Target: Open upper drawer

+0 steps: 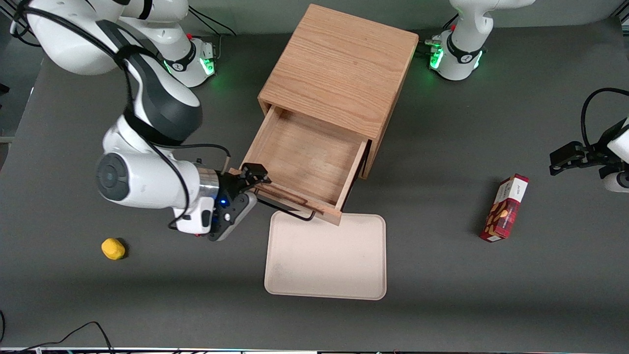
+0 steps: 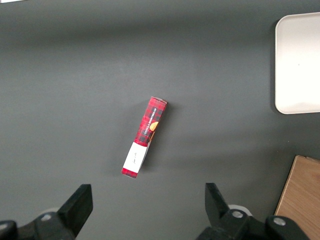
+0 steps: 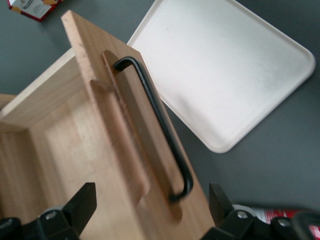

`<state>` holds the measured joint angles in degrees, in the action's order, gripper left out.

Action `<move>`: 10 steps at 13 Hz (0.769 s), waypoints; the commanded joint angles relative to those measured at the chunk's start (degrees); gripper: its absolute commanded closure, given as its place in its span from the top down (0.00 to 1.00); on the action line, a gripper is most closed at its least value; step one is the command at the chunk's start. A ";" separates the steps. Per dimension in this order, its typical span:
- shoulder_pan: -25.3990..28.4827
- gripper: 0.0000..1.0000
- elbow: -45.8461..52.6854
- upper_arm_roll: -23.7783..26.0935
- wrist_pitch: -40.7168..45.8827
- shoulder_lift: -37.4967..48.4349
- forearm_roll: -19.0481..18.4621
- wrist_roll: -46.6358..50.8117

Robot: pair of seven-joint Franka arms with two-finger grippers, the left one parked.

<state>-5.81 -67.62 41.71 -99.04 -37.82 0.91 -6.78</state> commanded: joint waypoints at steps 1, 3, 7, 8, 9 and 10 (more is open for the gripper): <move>-3.41 1.00 1.96 -1.53 8.83 8.43 0.33 3.88; -3.60 1.00 1.10 -10.37 12.98 18.34 -1.08 2.83; -1.59 1.00 -6.55 -26.89 12.65 30.33 -3.99 2.47; 0.51 1.00 -7.08 -31.81 12.64 31.65 -3.90 2.12; 0.88 1.00 -7.95 -34.21 12.56 32.80 -3.90 1.95; 0.80 1.00 -10.23 -35.19 10.90 34.55 -3.81 2.03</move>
<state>-6.95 -72.15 10.13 -84.90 -7.00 -2.27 -4.97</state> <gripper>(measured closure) 0.000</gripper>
